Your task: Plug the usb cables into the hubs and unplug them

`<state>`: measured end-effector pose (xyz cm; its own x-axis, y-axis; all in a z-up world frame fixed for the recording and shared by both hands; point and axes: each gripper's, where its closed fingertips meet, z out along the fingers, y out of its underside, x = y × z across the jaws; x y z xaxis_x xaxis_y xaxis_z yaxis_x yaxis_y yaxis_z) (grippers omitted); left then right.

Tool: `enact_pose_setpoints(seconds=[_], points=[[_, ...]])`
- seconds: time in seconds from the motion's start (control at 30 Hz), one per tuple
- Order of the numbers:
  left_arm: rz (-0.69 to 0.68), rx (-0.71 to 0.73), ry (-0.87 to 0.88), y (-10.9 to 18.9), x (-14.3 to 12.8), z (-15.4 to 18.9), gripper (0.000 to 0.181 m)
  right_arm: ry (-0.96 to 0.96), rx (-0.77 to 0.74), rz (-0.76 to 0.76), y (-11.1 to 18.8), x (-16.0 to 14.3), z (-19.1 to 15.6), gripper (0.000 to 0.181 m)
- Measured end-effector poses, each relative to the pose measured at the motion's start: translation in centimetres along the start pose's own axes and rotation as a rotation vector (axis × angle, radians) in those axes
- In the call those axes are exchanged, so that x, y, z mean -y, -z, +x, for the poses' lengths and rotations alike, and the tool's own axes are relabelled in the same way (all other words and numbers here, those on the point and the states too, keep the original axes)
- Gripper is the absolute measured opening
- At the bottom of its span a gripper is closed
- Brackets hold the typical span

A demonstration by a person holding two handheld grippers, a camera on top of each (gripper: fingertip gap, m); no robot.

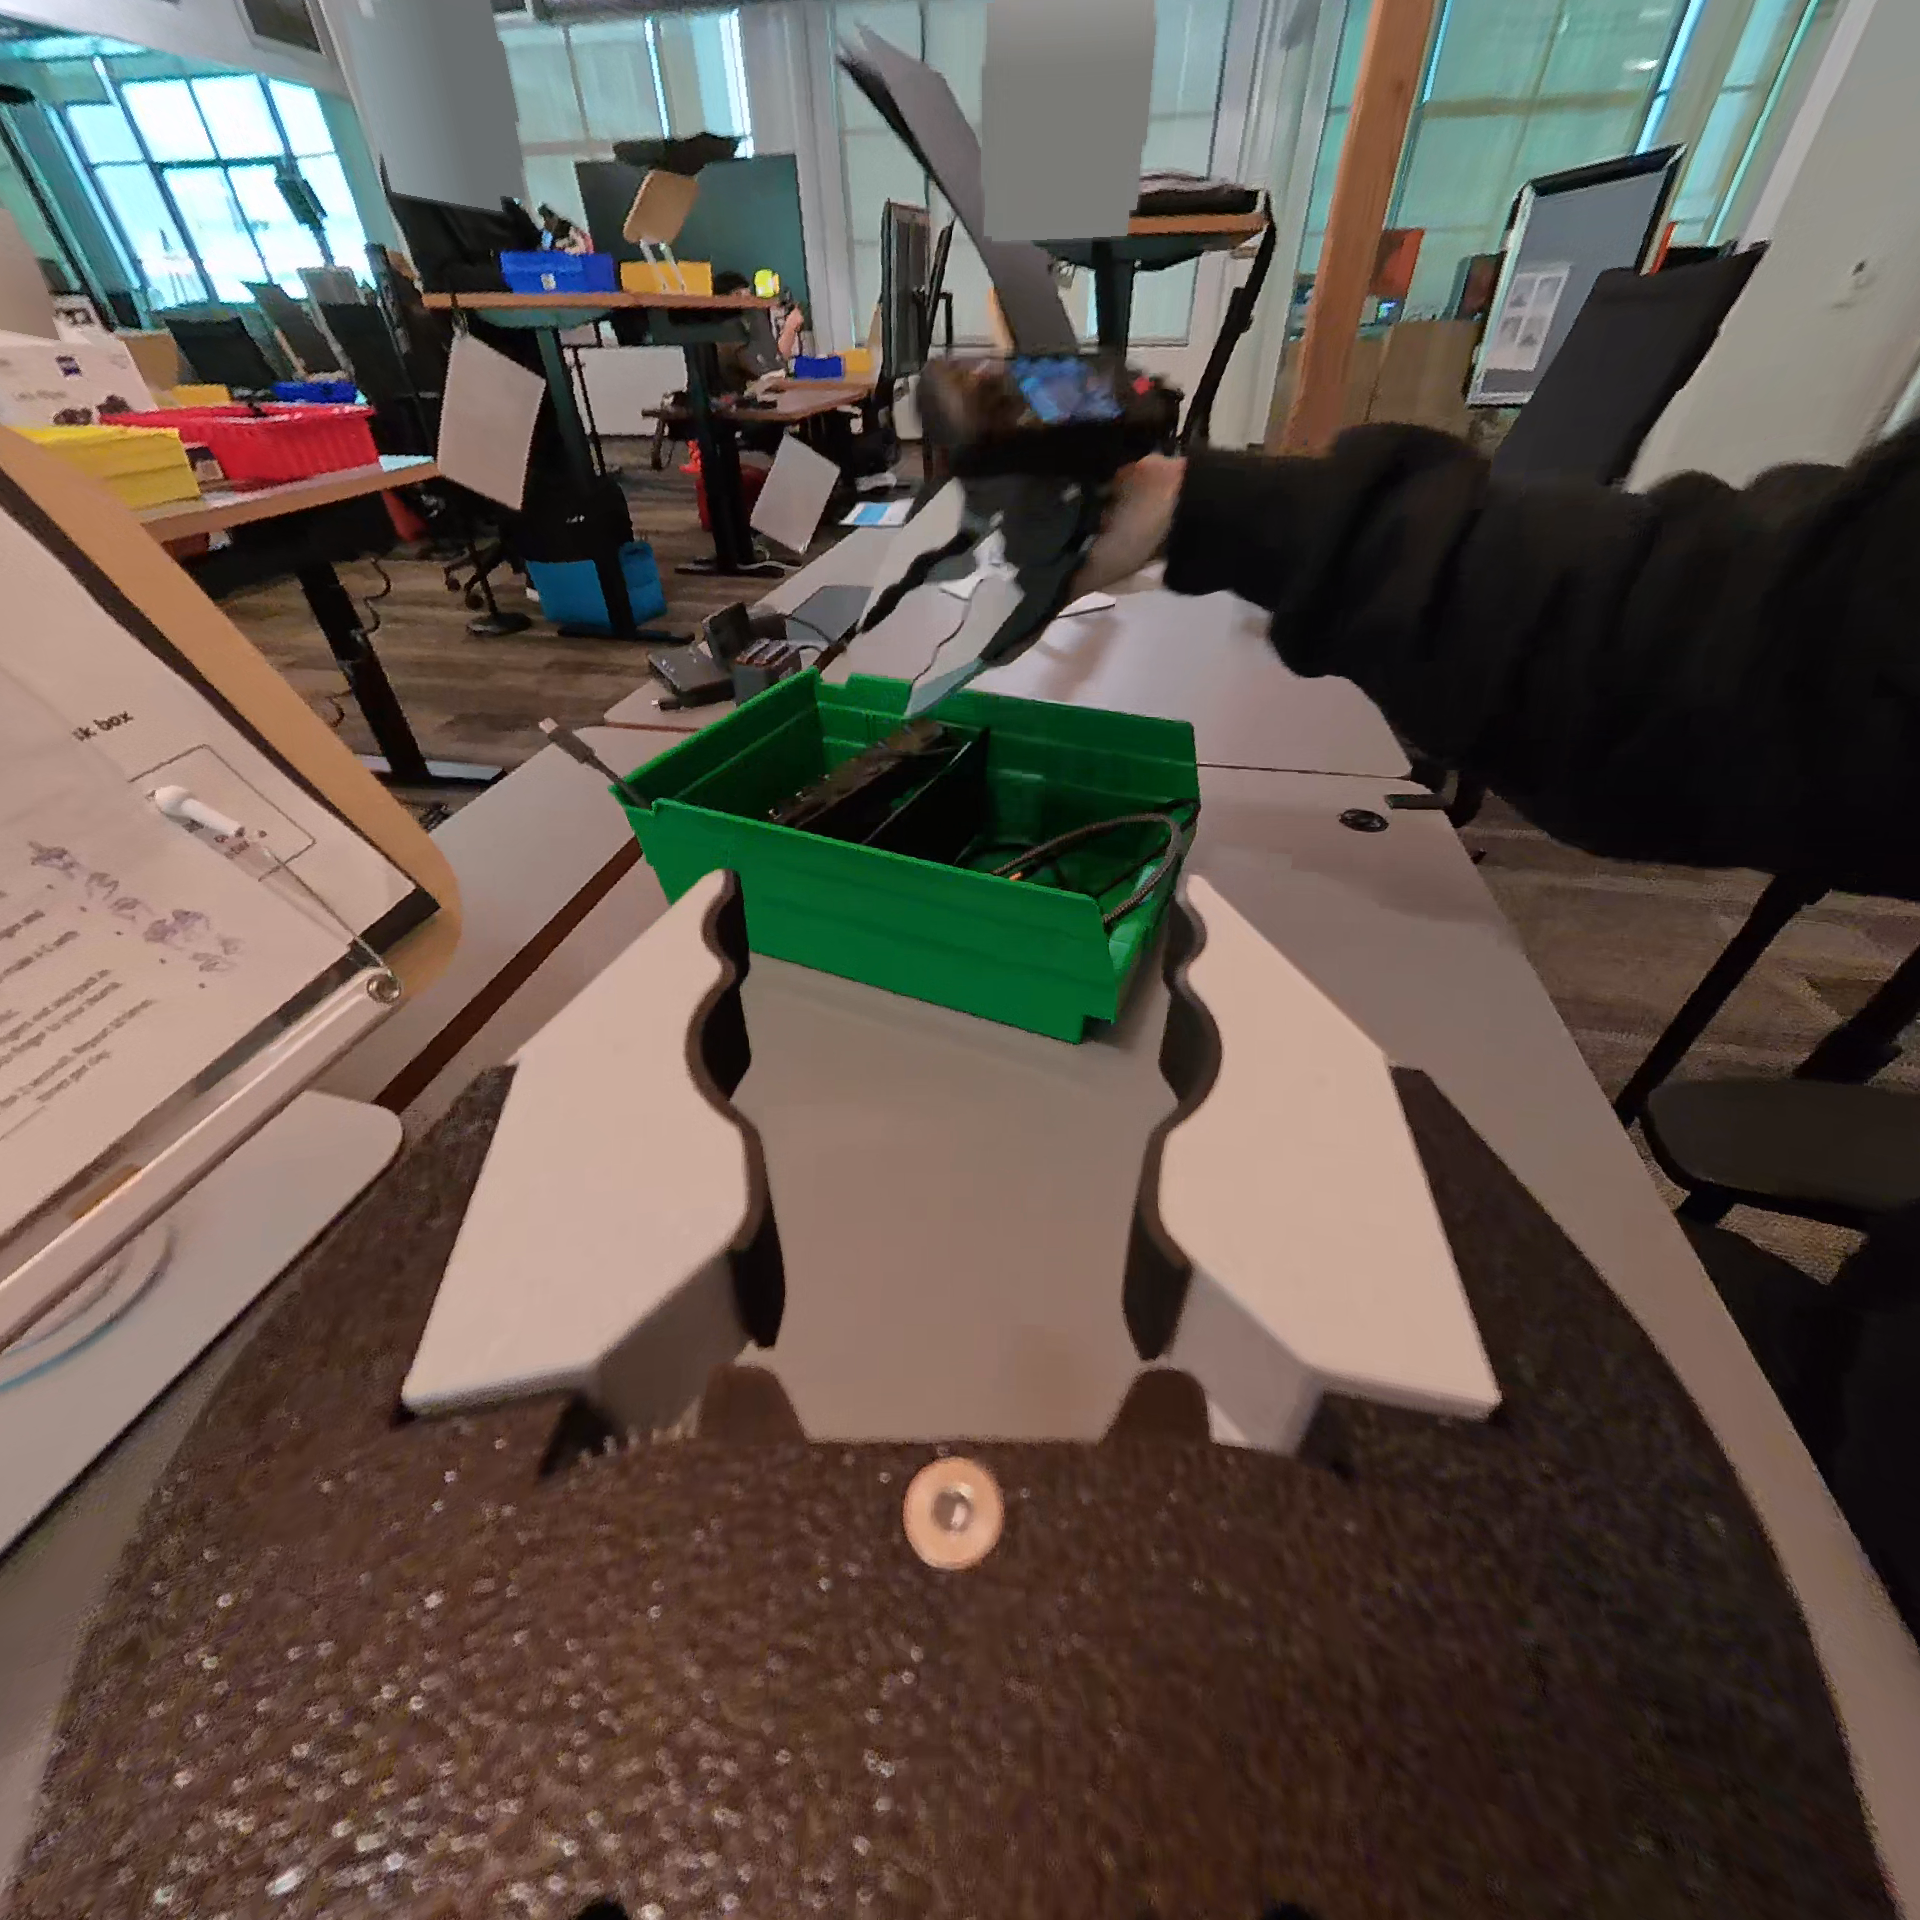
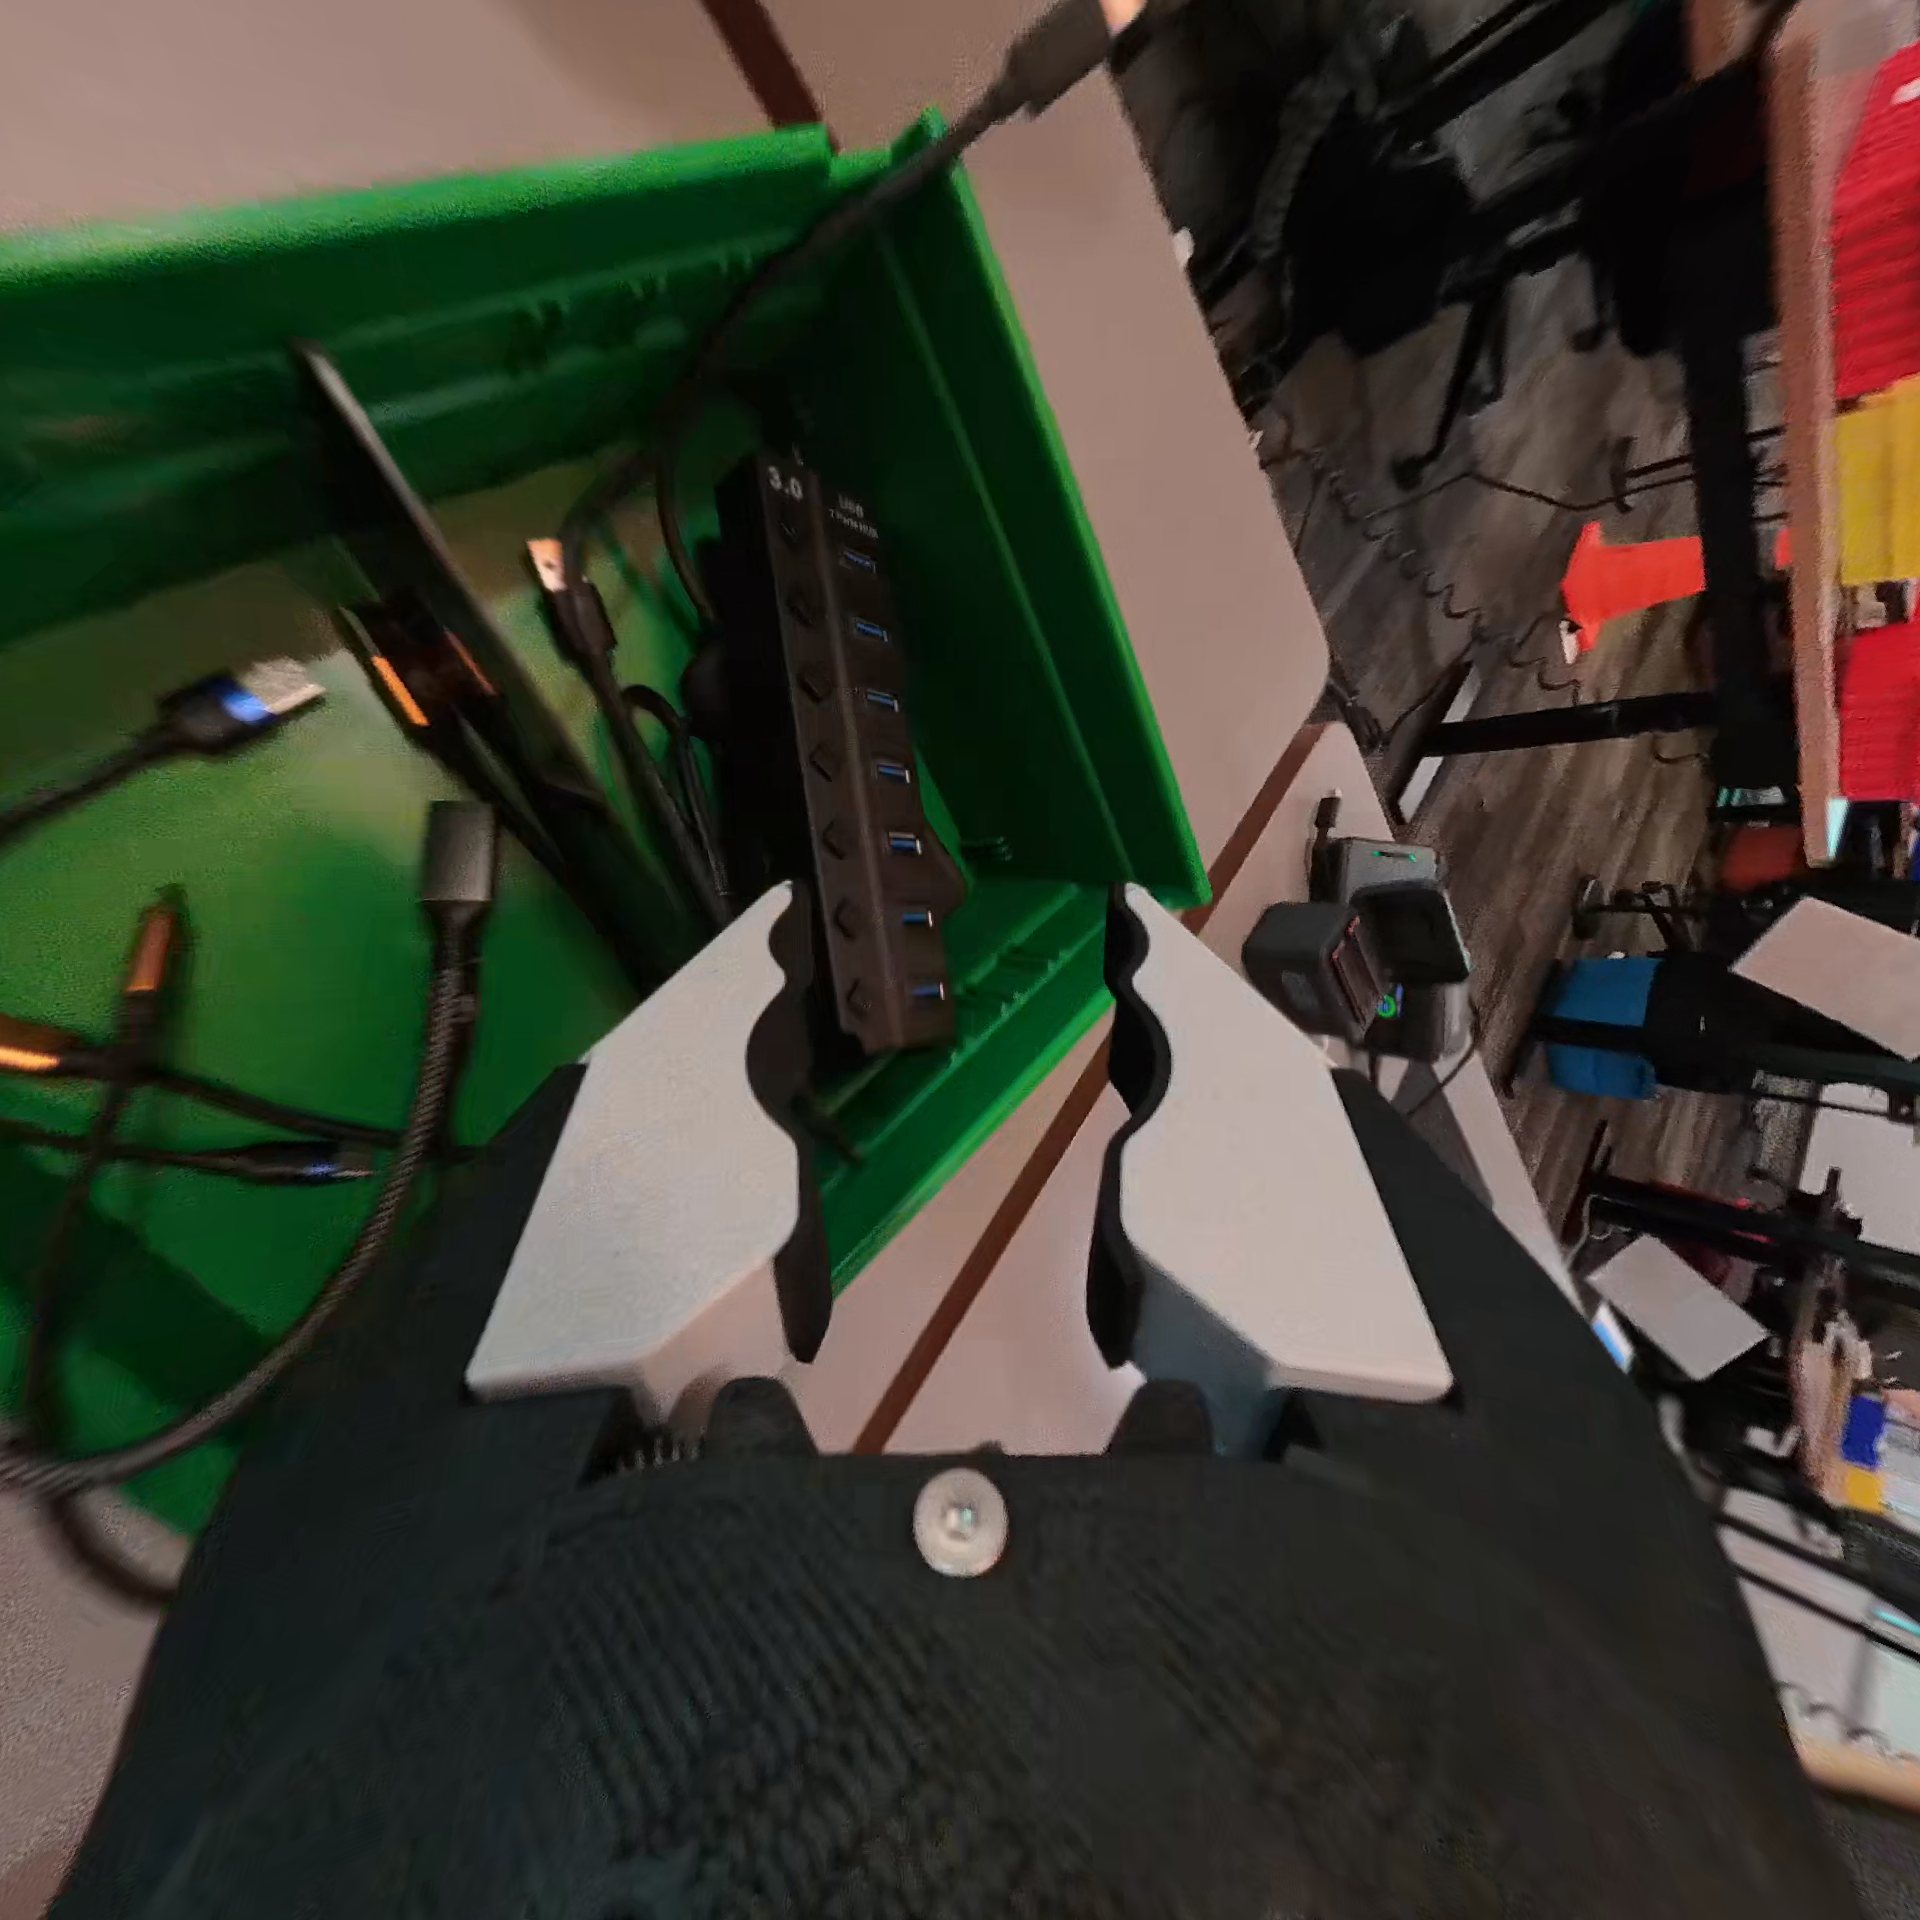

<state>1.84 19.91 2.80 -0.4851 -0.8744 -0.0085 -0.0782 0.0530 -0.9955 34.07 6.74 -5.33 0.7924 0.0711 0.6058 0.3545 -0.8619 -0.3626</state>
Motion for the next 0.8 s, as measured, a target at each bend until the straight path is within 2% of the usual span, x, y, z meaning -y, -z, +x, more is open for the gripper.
enact_pose_setpoints(seconds=[0.07,0.17,0.23,0.3,0.4,0.47,0.53,0.6,0.63,0.67,0.7,0.73,0.8], points=[[-0.022,0.013,0.029,-1.0,-0.8,0.3,0.077,-0.085,-0.061,0.07,3.6,-0.4,-0.8,0.056],[-0.076,0.035,0.135,-4.1,-3.0,1.5,0.078,-0.247,-0.101,0.159,8.5,-2.9,-4.4,0.053],[-0.156,0.053,0.178,-6.2,-4.8,2.9,0.082,-0.427,-0.11,0.22,10.6,-5.4,-7.0,0.053],[-0.222,0.088,0.169,-7.7,-6.1,4.1,0.083,-0.697,-0.157,0.297,11.6,-8.2,-7.9,0.057],[-0.353,0.15,0.074,-9.6,-8.5,5.1,0.09,-1.053,-0.194,0.413,11.0,-11.2,-8.2,0.067],[-0.388,0.217,0.02,-11.5,-9.0,4.5,0.088,-1.111,-0.195,0.384,9.3,-12.5,-8.8,0.074],[-0.347,0.254,0.053,-14.4,-8.6,4.2,0.087,-1.101,-0.178,0.385,7.8,-12.4,-8.9,0.075],[-0.308,0.279,0.131,-17.5,-8.4,4.2,0.087,-1.099,-0.118,0.396,6.5,-11.6,-9.3,0.062],[-0.315,0.306,0.161,-18.7,-8.9,3.9,0.085,-1.09,-0.111,0.386,5.9,-11.5,-9.4,0.048],[-0.335,0.359,0.183,-19.6,-9.8,3.3,0.079,-1.073,-0.128,0.366,5.3,-11.7,-9.4,0.025],[-0.349,0.41,0.199,-20.2,-10.8,2.6,0.062,-1.048,-0.137,0.349,4.8,-11.8,-9.5,0.004],[-0.35,0.455,0.218,-20.4,-11.7,2.0,0.034,-1.033,-0.15,0.358,4.8,-11.8,-9.5,0.003],[-0.24,0.498,0.276,-20.3,-11.7,1.5,0.024,-1.036,-0.134,0.364,5.1,-11.2,-10.3,0.004]])
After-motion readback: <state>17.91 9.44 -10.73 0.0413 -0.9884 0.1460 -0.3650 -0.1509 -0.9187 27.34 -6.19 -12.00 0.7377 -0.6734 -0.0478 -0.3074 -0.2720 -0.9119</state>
